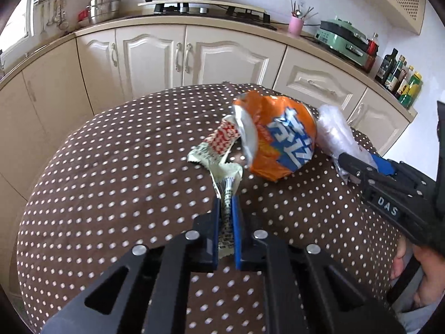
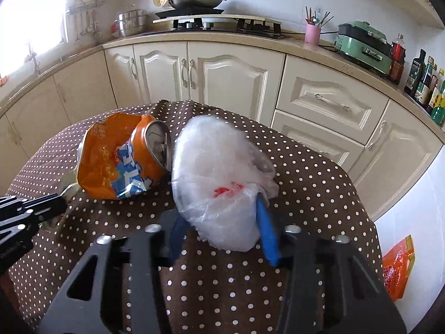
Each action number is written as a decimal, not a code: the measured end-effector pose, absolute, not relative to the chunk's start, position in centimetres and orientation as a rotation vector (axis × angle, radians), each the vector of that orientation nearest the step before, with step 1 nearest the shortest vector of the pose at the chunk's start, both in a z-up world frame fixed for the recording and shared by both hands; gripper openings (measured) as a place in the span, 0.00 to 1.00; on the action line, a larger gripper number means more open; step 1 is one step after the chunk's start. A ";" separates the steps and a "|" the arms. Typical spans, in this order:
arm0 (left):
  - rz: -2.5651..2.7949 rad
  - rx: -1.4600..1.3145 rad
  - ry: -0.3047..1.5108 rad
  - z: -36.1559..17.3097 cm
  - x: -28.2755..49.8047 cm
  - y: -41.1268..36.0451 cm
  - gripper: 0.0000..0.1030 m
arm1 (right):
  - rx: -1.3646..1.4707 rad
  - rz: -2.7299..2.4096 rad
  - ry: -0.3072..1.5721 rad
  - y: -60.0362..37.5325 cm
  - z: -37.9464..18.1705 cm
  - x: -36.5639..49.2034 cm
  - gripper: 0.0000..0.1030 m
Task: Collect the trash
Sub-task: 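Grasp the clear plastic bag with the right tool while the left tool grasps the white-green wrapper strip, then carry the plastic bag and wrapper strip over the blue bucket, then open both tools over the bucket to drop bag and strip, then swing both open tools back over the remaining trash on the table, then grasp the crushed orange can with the left tool while the right tool grasps the red-white checkered wrapper, then carry the orange can and checkered wrapper over the blue bucket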
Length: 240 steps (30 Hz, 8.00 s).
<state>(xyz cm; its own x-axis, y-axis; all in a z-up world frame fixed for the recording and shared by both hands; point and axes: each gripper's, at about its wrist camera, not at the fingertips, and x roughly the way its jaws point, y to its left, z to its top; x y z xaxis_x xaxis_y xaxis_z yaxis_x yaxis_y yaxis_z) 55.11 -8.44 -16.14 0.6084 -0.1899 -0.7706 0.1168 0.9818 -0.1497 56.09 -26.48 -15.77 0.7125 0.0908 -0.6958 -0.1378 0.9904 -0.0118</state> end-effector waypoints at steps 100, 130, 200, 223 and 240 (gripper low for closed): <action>0.316 -0.609 1.035 -34.7 31.5 39.3 0.46 | -0.168 0.803 1.085 26.2 -34.9 41.2 0.43; 0.187 -0.382 0.707 -12.7 27.2 28.9 0.49 | -0.153 0.752 0.678 12.6 -13.4 35.0 0.53; 0.018 -0.219 0.693 -11.2 55.1 8.3 0.10 | 0.008 0.283 0.853 -11.5 -15.5 60.0 0.62; -0.023 -0.148 0.657 -9.5 47.0 8.9 0.10 | -0.020 0.312 0.859 -11.2 -15.0 55.1 0.17; 0.162 -0.075 0.576 -8.8 30.0 14.0 0.10 | 0.018 0.653 0.712 -1.3 -9.3 38.7 0.17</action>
